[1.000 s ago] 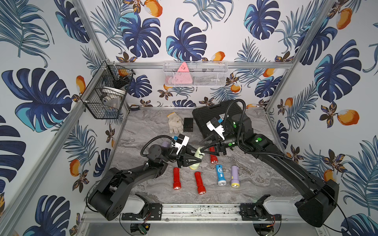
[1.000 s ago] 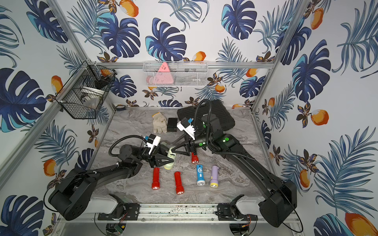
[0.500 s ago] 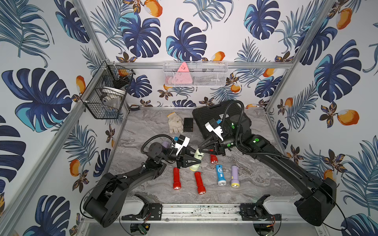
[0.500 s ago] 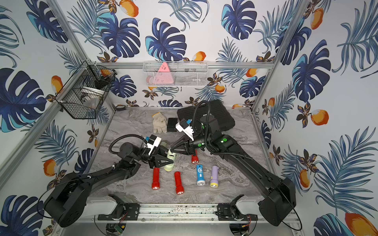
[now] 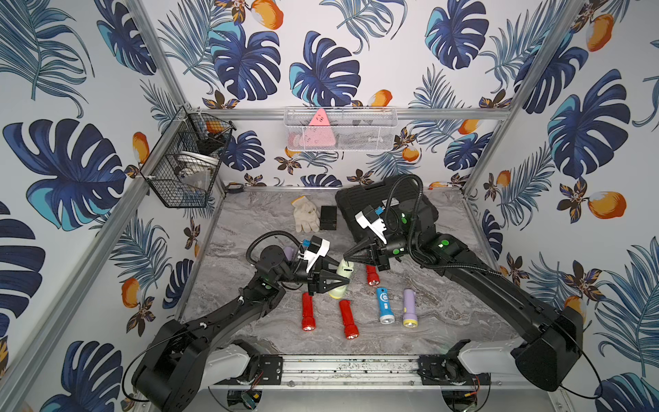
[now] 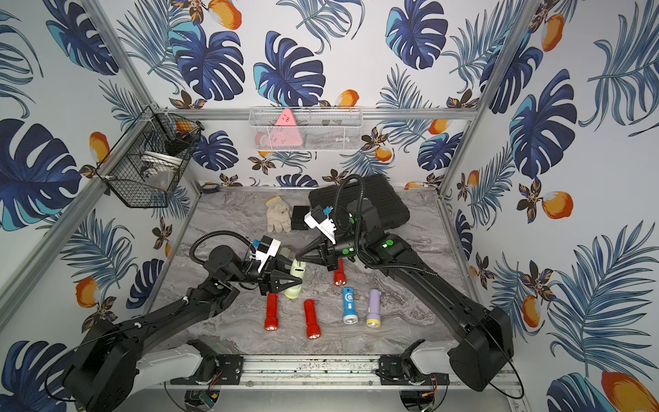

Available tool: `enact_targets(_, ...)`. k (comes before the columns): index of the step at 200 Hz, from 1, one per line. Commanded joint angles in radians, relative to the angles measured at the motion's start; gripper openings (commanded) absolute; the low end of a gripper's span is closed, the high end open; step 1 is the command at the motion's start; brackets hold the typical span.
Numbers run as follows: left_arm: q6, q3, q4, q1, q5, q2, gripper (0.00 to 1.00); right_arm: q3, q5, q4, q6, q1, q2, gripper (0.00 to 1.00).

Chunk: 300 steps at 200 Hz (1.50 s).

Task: Close the plug at the bottom of the flashlight
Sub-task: Close the plug of the flashlight, then place the flashlight at the center of the board.

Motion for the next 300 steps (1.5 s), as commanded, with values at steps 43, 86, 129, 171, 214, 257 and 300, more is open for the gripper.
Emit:
enact_targets(43,0.067,0.029,0.12,-0.002,-0.017,-0.023,0.0,0.012,0.176,-0.121,-0.019,-0.003,-0.003,0.0)
enact_targets(86,0.045,0.02,0.138,-0.006,-0.007,-0.022,0.0,0.031,0.342,-0.046,0.015,-0.018,-0.014,0.0)
enact_targets(129,0.045,0.015,0.136,-0.02,-0.005,-0.012,0.0,-0.035,0.5,0.178,0.134,-0.028,-0.07,0.31)
enact_targets(171,0.025,0.015,0.161,-0.028,-0.007,0.003,0.0,-0.023,0.569,0.198,0.136,-0.031,-0.074,0.44)
enact_targets(214,0.16,0.036,-0.062,-0.043,-0.061,-0.037,0.0,-0.108,0.803,0.213,0.189,-0.035,-0.089,0.62)
enact_targets(257,0.428,0.112,-0.523,-0.102,-0.293,-0.095,0.0,-0.176,0.948,0.163,0.232,-0.096,-0.098,1.0)
enact_targets(300,0.35,0.15,-0.618,-0.142,-0.598,-0.053,0.0,-0.258,0.883,0.157,0.382,-0.333,-0.102,1.0)
